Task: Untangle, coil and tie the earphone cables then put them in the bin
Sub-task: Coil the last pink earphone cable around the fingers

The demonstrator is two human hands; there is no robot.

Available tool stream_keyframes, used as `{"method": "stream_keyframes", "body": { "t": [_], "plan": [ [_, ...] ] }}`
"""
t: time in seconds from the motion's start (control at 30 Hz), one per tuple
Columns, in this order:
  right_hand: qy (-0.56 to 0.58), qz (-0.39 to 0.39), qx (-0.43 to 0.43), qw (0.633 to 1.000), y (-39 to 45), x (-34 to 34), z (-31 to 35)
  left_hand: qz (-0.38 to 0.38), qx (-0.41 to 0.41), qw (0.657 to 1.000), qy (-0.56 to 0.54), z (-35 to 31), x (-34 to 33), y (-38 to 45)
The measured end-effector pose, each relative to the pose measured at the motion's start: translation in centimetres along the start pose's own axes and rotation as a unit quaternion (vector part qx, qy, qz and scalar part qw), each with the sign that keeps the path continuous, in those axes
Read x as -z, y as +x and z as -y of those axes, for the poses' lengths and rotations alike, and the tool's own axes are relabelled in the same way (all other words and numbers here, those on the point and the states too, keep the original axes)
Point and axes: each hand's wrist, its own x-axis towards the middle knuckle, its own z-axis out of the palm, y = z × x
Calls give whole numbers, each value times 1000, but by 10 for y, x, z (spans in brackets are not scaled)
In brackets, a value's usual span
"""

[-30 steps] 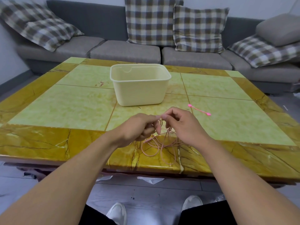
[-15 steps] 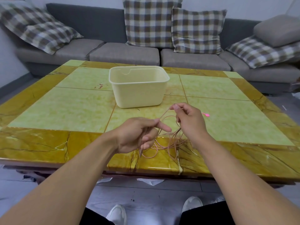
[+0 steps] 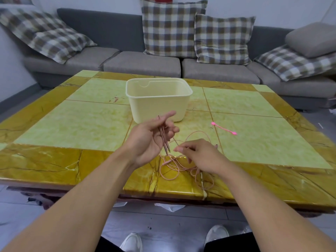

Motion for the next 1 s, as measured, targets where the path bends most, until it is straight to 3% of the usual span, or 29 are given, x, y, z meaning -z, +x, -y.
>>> {"method": "stream_keyframes", "body": {
  "t": [0.1,0.23,0.37,0.53,0.73,0.9,1.0],
  "plan": [
    [15,43,32,998,-2,-6,12,-17,-20,998,-57,-3,4,2],
    [145,72,44,986,-6,-8,21,-23,-33,997,-68,-2,8,4],
    [248,21,56,967,-5,-13,26,-33,-32,997,-61,2,11,8],
    [99,-60,67,991,-6,-20,32,-56,-58,994,-69,4,13,12],
    [107,-42,72,991,-10,-22,39,-74,-63,994,-58,7,12,13],
    [112,-56,53,991,-13,-20,46,-90,-73,990,75,19,4,10],
    [100,-61,40,992,-12,-21,48,-85,-66,990,91,26,-2,9]
  ]
}}
